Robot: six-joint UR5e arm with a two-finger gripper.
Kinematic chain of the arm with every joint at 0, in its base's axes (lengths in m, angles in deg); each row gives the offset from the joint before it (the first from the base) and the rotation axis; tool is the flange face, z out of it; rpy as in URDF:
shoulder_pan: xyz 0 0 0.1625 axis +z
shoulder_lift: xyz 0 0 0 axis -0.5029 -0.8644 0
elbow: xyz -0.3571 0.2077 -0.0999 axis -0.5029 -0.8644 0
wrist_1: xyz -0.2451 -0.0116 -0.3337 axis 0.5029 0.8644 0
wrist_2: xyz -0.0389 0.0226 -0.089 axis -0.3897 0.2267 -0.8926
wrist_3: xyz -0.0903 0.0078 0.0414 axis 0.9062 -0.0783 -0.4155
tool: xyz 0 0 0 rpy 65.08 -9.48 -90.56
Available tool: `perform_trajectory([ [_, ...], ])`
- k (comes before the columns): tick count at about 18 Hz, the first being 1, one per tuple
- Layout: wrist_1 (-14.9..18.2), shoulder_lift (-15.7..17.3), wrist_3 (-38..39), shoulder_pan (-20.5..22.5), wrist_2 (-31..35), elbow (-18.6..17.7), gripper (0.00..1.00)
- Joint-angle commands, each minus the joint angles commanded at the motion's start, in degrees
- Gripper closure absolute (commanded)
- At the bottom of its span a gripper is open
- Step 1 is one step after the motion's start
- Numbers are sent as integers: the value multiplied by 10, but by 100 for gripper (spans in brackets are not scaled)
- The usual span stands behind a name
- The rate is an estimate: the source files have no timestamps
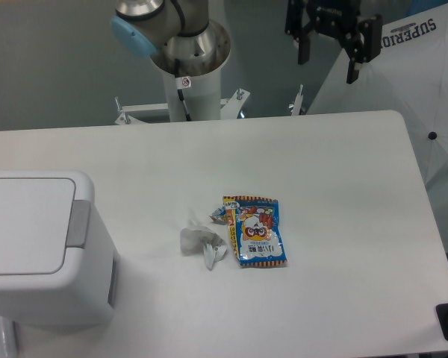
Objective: Open the trash can
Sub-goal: 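Move the gripper from its raised pose toward the white trash can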
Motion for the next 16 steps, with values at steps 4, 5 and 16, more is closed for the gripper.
perform_trajectory([
  [4,-2,2,2,-17,-2,-2,0],
  [5,-3,1,3,-22,-2,-1,0],
  [16,-123,-34,369,-141,-62,-4,0],
])
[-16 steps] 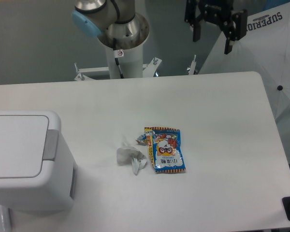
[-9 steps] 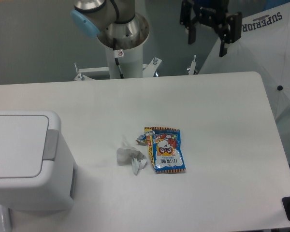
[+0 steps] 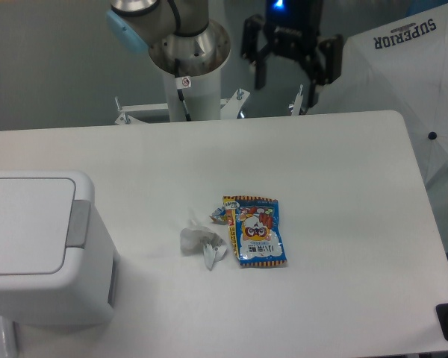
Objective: Open the trash can
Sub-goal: 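Move the gripper from its raised pose toward the white trash can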
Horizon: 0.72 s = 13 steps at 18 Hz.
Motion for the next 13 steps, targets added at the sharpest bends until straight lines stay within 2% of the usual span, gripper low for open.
perform_trajectory([
  [3,-32,-21,151,-45,0,6,0],
  [9,-114,-54,354,-106,-10,9,0],
  [13,-124,-77,444,-135,-11,14,0],
])
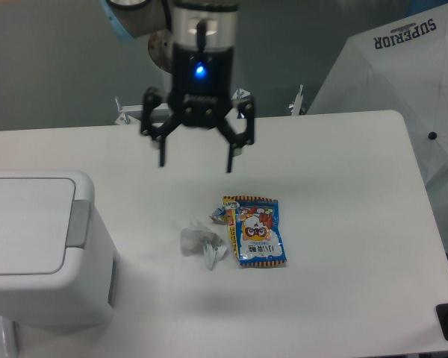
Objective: Open the trash can
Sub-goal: 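Move the gripper from its raised pose toward the white trash can, then lower the gripper onto the edge of the trash can lid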
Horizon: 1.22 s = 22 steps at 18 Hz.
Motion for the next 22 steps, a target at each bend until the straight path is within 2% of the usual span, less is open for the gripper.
perform_trajectory([
  [6,-8,-31,33,-32,1,15,0],
  [12,-10,-40,34,-55,2,9,0],
  [22,-10,-49,34,-68,3,4,0],
])
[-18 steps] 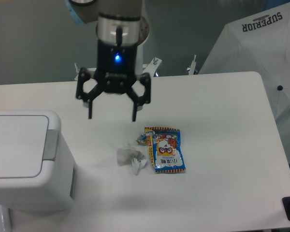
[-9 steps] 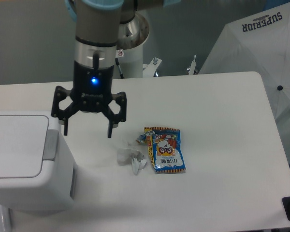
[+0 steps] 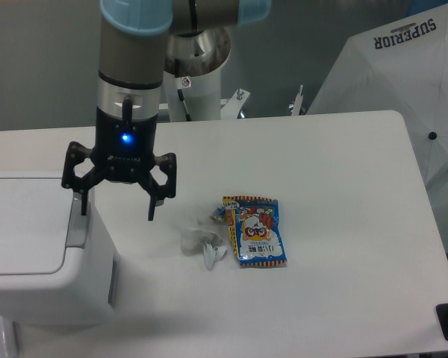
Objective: Open the trash can
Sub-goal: 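Lower the gripper onto the edge of the trash can lid, then press down on the lid edge with the gripper fingers to pop it open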
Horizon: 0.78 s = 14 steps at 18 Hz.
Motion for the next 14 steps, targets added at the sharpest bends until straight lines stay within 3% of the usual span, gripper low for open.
perform_trajectory([
  [14,0,-8,0,-4,0,-4,0],
])
